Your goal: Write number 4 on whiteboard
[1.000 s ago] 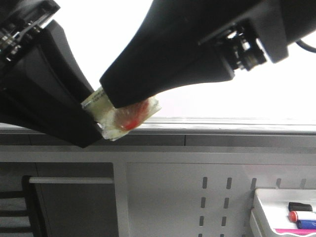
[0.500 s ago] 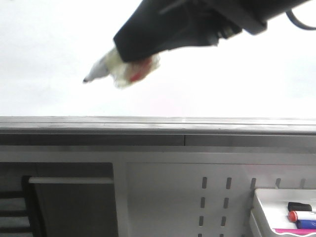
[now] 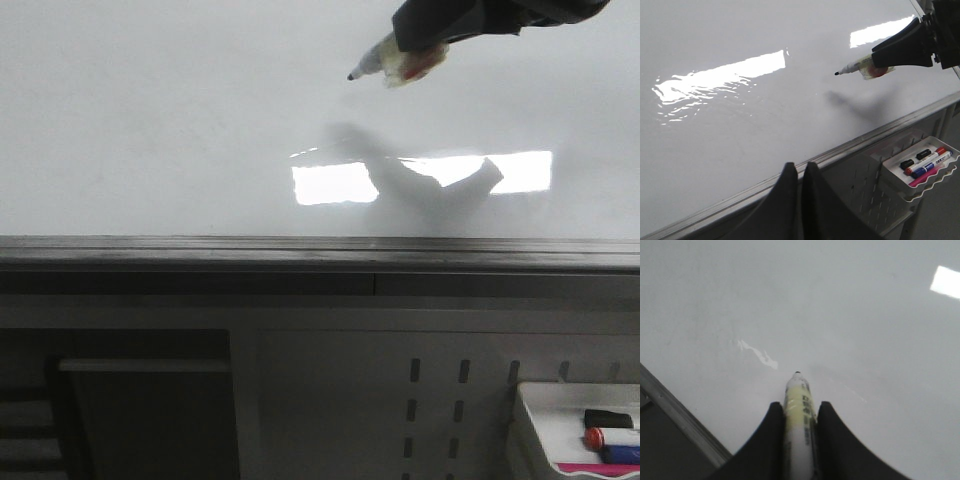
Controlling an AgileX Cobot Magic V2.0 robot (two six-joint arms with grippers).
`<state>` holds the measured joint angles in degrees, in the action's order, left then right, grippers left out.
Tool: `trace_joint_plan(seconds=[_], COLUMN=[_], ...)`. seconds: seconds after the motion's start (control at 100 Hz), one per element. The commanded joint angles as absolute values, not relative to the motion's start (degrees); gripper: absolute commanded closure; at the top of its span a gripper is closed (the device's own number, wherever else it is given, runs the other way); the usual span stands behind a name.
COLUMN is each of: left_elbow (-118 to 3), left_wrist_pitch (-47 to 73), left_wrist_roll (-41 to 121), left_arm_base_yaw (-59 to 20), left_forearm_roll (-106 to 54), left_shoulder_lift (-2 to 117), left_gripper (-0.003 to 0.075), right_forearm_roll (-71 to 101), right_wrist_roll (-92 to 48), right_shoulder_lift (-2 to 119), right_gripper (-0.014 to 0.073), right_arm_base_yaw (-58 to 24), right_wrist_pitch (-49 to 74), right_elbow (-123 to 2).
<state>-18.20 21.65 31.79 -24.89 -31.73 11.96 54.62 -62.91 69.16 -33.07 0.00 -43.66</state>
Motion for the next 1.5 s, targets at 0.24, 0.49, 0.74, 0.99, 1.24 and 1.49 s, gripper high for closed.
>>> trace_joint_plan(seconds=[0.24,0.49,0.74,0.99,1.24,1.49], left_elbow=[-19.13,-19.13,-19.13,-19.13,-19.13,-19.13], left_wrist_pitch=[15.72,15.72,15.72,15.72,15.72,15.44], left_wrist_roll=[31.14,31.14,31.14,31.14,31.14,31.14], left_arm_base_yaw=[-24.48,-24.48,-24.48,-24.48,-24.48,-24.48], left_forearm_roll=[-34.97,-37.09,-37.12,-37.34,-37.34,-37.34], left_shoulder_lift=[12.3,12.3,12.3,12.3,12.3,12.3], left_gripper=[0.0741,0.0741,0.0741,0.0741,0.0741,0.0741], right_forearm_roll=[55.02,55.69,57.53,58.48,59.72,59.72], right_wrist_roll=[-63.1,-63.1,-63.1,-63.1,-63.1,-63.1], right_shoulder_lift=[71.75,75.9,77.27,79.68,79.83,75.8], right_gripper=[0.0658,0.0658,0.0658,0.0643,0.0643,0.0643], right_arm_base_yaw=[-31.85,-31.74,-31.74,-34.25,-34.96,-30.53], right_wrist_pitch=[-5.28,-6.88,-6.34,2.81,-0.36,2.17], right_elbow=[-48.19,-48.19,-48.19,-48.08,-48.08,-47.29])
